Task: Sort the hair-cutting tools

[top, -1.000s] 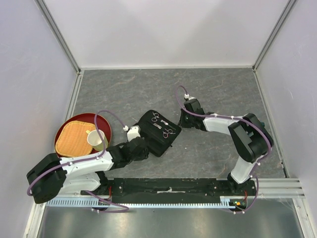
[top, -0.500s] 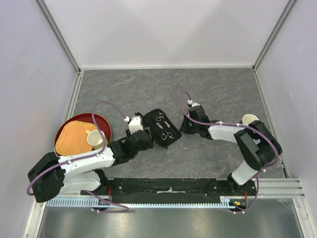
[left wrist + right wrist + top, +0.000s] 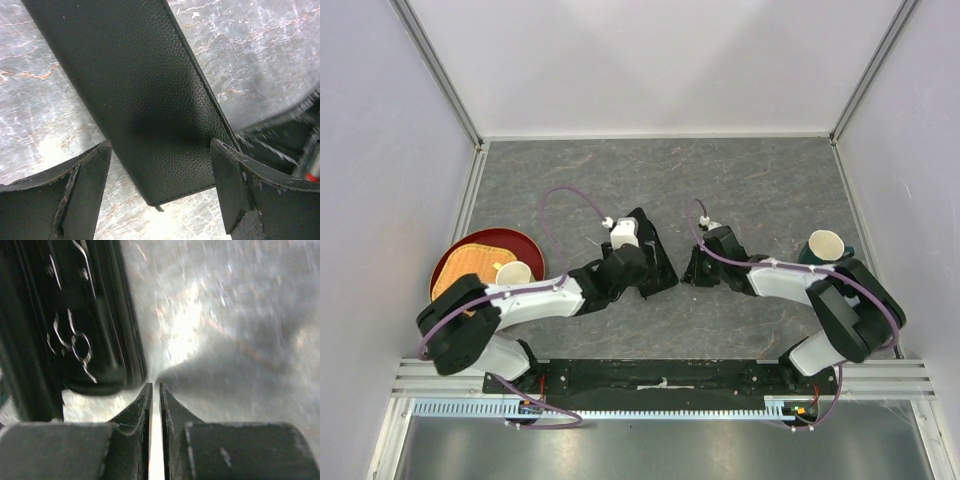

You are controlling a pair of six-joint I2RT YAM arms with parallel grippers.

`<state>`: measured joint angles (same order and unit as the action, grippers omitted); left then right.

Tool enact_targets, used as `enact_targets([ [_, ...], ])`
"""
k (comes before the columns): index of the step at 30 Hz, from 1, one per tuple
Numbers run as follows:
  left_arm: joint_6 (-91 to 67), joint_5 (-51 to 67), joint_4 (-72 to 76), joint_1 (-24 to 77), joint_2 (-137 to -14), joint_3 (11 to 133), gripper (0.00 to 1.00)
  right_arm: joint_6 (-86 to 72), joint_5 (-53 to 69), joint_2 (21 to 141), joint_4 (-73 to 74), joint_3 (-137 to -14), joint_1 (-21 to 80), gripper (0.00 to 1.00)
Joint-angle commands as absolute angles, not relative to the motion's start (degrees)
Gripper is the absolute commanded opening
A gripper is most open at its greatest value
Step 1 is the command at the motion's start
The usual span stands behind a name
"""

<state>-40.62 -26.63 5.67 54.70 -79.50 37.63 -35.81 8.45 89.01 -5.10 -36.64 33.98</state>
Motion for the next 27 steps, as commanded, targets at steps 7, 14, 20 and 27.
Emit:
enact_targets([
  [7,-46.2,-23.2,1.8,50.9,-90.3,44.4,0.83,-37.1,3.6,59.4,0.4,-22.3,36.8,0.38],
  [14,-53.7,-10.5,2.6,44.0,-94.6,40.6,0.67,-33.8,3.0,57.7,-6.9,-20.5,45.0,0.56],
  [20,-55.5,-5.4,6.2,41.5,-94.7,36.9,0.65,-35.4,3.0,69.7,-16.1,-22.0,50.5,0.53],
  [27,-55.2,-6.0,4.5,41.4,-94.7,37.2,0.64,-36.7,1.8,82.1,-19.3,-29.3,54.0,0.52],
])
